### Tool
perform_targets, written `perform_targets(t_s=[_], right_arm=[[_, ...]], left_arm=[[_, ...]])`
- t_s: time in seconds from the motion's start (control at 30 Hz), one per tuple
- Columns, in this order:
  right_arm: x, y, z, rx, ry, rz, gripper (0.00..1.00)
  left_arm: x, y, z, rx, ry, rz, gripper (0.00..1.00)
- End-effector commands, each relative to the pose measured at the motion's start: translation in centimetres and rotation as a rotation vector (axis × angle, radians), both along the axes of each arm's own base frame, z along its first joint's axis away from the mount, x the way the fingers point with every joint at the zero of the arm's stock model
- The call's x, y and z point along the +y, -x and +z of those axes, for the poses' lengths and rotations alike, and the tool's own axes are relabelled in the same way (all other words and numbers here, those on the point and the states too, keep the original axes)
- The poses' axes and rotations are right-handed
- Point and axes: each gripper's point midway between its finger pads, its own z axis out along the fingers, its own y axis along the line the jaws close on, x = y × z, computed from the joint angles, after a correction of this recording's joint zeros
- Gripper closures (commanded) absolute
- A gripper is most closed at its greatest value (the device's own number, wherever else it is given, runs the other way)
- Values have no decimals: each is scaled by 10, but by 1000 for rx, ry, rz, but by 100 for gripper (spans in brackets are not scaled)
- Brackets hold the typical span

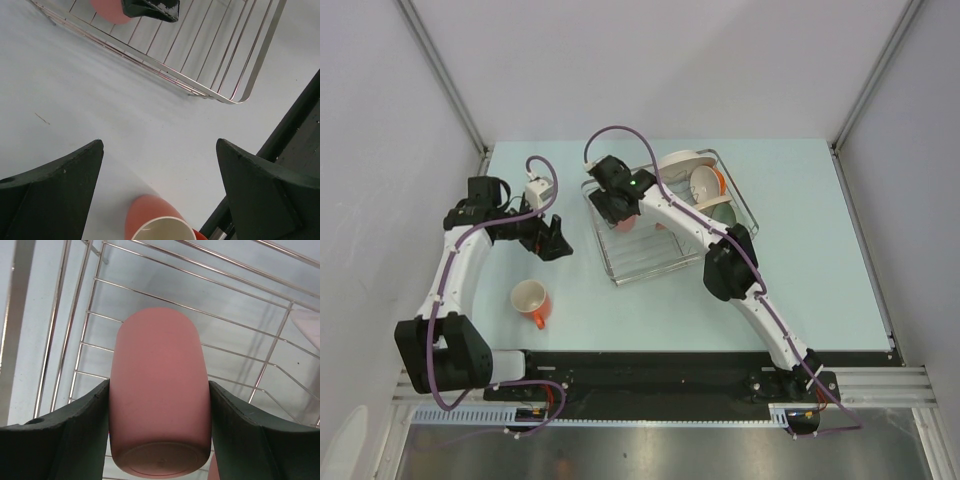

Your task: Load the mixed dishes into the dish rack

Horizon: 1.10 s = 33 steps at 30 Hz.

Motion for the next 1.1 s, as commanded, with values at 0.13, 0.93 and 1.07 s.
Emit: perform_targets(t_s=[0.13, 0.93, 1.07], right_arm=[[18, -8, -10, 2, -56, 48, 52], [3, 4, 62, -207, -14, 38, 0], [-2, 15, 88, -224, -45, 61, 0]], left_arm=[[-5, -5, 5, -33, 45, -26, 0], [2, -7, -1, -42, -1, -6, 0], [11, -12, -10, -80, -51, 17, 0]])
